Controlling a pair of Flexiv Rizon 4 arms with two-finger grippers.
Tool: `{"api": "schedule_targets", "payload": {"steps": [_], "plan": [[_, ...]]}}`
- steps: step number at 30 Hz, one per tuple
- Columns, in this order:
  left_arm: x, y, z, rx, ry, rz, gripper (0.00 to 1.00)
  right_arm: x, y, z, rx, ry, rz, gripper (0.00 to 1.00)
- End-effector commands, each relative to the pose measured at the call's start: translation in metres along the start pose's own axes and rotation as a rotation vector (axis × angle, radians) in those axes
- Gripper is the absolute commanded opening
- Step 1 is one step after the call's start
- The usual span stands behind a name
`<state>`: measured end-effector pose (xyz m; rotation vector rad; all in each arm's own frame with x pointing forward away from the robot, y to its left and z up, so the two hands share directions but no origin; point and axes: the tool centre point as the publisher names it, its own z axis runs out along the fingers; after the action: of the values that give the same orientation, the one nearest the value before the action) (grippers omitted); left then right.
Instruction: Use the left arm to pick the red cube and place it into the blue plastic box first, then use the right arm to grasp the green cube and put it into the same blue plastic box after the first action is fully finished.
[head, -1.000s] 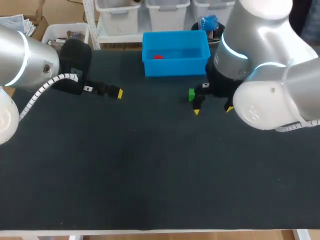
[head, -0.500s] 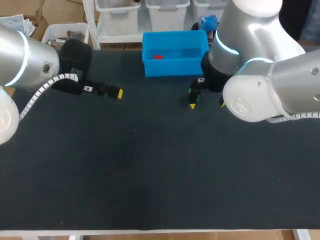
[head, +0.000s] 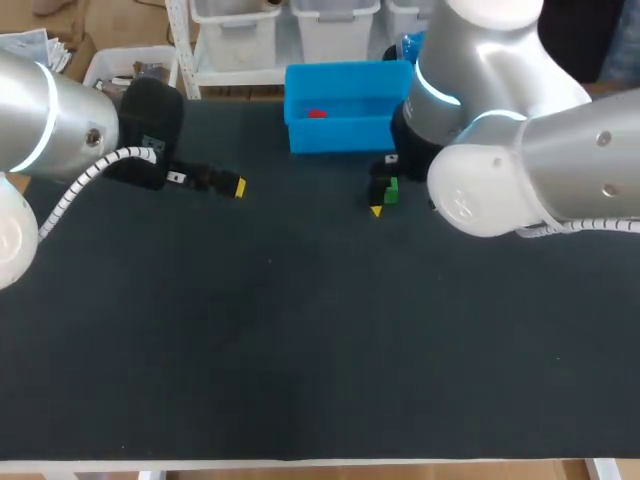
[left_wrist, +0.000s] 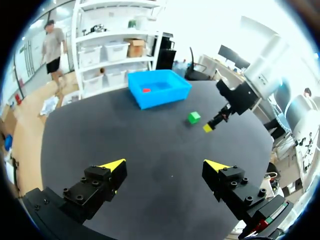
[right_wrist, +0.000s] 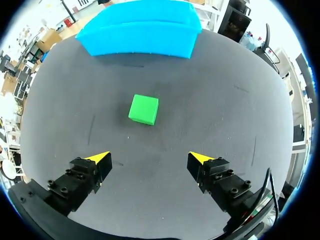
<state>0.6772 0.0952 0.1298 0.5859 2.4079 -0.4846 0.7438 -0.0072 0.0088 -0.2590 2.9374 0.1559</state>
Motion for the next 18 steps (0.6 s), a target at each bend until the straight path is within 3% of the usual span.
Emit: {"api": "schedule_targets", "payload": {"steps": [1, 18], "plan": [[0.001, 0.002, 0.000, 0.007, -0.002, 0.002, 1.00, -0.011, 0.002, 0.006, 0.016, 0.012, -0.001, 1.00], [0.001, 0.002, 0.000, 0.007, -0.002, 0.002, 1.00, -0.038, 0.000, 0.030, 0.067, 0.019, 0.020, 1.00]]}}
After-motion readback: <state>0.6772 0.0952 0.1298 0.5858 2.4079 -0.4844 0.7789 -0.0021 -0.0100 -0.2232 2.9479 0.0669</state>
